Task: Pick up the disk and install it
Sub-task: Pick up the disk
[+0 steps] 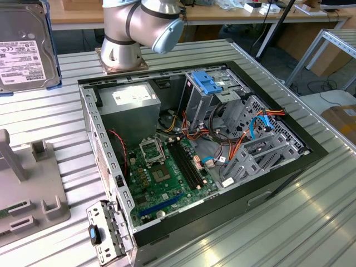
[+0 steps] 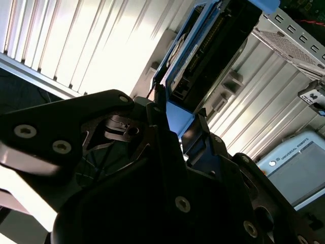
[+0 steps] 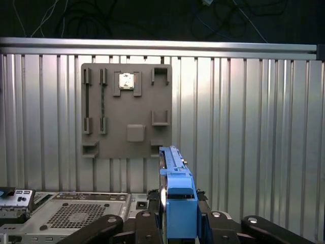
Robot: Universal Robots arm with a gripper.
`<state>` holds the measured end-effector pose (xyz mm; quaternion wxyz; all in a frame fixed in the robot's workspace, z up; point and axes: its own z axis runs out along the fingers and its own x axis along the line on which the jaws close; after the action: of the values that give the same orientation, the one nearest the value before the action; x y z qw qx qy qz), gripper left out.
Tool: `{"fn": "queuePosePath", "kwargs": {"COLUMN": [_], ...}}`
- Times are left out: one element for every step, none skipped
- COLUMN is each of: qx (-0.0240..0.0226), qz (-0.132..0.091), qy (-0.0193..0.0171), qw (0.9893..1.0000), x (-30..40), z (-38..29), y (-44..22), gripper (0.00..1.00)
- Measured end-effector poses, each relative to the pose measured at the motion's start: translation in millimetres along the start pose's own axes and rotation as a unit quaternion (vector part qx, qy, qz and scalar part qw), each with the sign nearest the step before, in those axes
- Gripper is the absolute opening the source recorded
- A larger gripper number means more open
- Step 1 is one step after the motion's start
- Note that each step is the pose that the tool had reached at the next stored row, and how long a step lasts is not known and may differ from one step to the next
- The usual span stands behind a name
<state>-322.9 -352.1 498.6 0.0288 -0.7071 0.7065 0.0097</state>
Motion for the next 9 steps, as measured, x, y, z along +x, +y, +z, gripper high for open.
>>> {"fn": "queuePosePath", "kwargs": {"qx": [0.0, 0.0, 0.0, 0.0, 0.0, 0.0, 0.0, 0.0, 0.0], "qz": [0.0, 0.0, 0.0, 0.0, 0.0, 0.0, 0.0, 0.0, 0.0], "qy": [0.0, 0.0, 0.0, 0.0, 0.0, 0.0, 0.0, 0.0, 0.0], "qw": [1.0, 1.0, 1.0, 1.0, 1.0, 1.0, 1.0, 1.0, 1.0], "x": [0.0, -0.1, -0.1, -0.2, -0.2, -0.3, -0.3, -0.4, -0.5], "z": [0.1, 0.2, 0.2, 0.3, 0.4, 0.5, 0.6, 0.8, 0.8], "y": [-3.3, -6.0, -9.6, -12.2, -14.4, -19.0, -22.7, -26.8, -29.7], "gripper": [0.37, 0.37, 0.37, 0.37, 0.37, 0.37, 0.37, 0.37, 0.37]}}
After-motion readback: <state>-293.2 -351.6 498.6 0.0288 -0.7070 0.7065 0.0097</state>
